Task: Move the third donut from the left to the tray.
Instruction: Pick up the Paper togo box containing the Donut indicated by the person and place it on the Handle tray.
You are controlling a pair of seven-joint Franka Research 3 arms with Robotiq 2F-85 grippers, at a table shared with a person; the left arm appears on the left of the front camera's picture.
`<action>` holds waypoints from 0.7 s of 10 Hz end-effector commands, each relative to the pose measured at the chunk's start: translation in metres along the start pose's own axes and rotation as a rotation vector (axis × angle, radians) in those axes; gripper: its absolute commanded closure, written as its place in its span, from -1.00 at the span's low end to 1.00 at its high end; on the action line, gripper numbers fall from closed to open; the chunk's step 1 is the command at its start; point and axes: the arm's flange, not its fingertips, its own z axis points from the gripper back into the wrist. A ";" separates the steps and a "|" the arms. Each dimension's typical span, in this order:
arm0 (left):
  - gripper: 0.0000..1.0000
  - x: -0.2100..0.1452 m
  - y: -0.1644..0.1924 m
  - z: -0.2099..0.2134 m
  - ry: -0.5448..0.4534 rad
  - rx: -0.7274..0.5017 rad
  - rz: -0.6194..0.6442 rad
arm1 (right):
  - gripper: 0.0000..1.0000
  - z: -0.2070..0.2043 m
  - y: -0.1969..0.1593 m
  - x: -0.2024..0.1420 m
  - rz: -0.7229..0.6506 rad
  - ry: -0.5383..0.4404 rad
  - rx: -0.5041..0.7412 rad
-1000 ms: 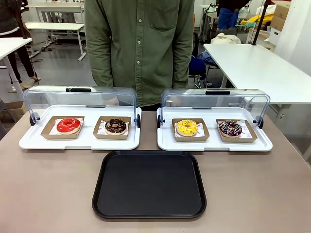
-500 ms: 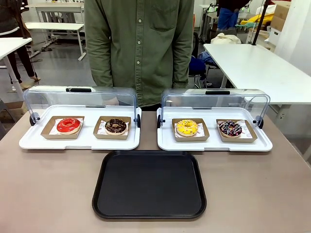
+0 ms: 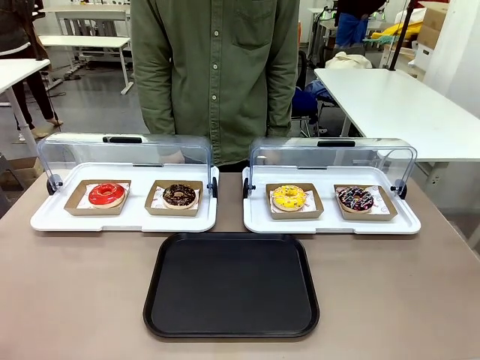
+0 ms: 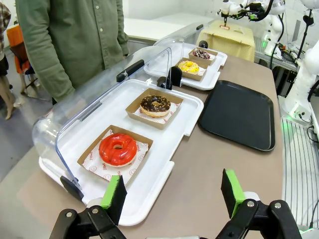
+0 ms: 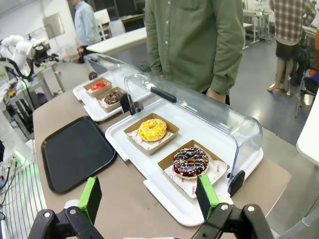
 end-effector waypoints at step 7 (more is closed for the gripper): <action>-1.00 0.001 0.002 0.002 -0.005 -0.003 -0.006 | -1.00 0.000 -0.003 0.001 0.029 -0.027 0.001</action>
